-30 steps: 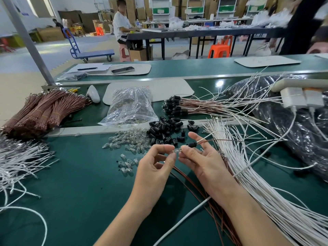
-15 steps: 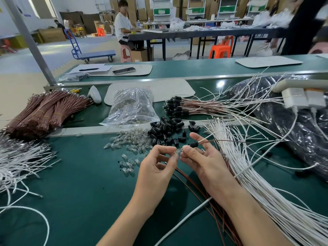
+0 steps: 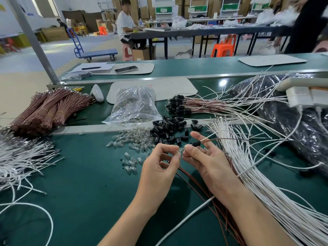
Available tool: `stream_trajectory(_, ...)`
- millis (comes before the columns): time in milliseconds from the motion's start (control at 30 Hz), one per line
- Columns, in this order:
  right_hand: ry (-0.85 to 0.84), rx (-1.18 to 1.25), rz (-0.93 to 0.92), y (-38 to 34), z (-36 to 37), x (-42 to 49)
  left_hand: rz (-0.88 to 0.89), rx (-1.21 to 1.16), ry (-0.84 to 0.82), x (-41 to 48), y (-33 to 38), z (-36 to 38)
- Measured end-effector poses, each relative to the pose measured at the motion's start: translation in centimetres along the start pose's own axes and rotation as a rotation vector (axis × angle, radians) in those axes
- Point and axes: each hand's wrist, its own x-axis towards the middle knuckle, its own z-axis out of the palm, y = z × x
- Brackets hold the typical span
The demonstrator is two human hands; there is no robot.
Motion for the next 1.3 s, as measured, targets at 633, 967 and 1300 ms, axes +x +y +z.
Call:
stream_trajectory(633,0.004,0.021,0.039,-0.09,-0.03,-0.1,0.073,0.097,-0.001,-0.03,-0.29,-0.09)
stream_trajectory(967,0.036,-0.016,0.012,0.0,0.16,-0.19,0.073,0.099,0.025,-0.18,-0.62,-0.2)
stream_trajectory(1300,0.028,0.043,0.049,0.03,0.24,-0.19,0.058,0.083,0.035,-0.2,-0.55,-0.1)
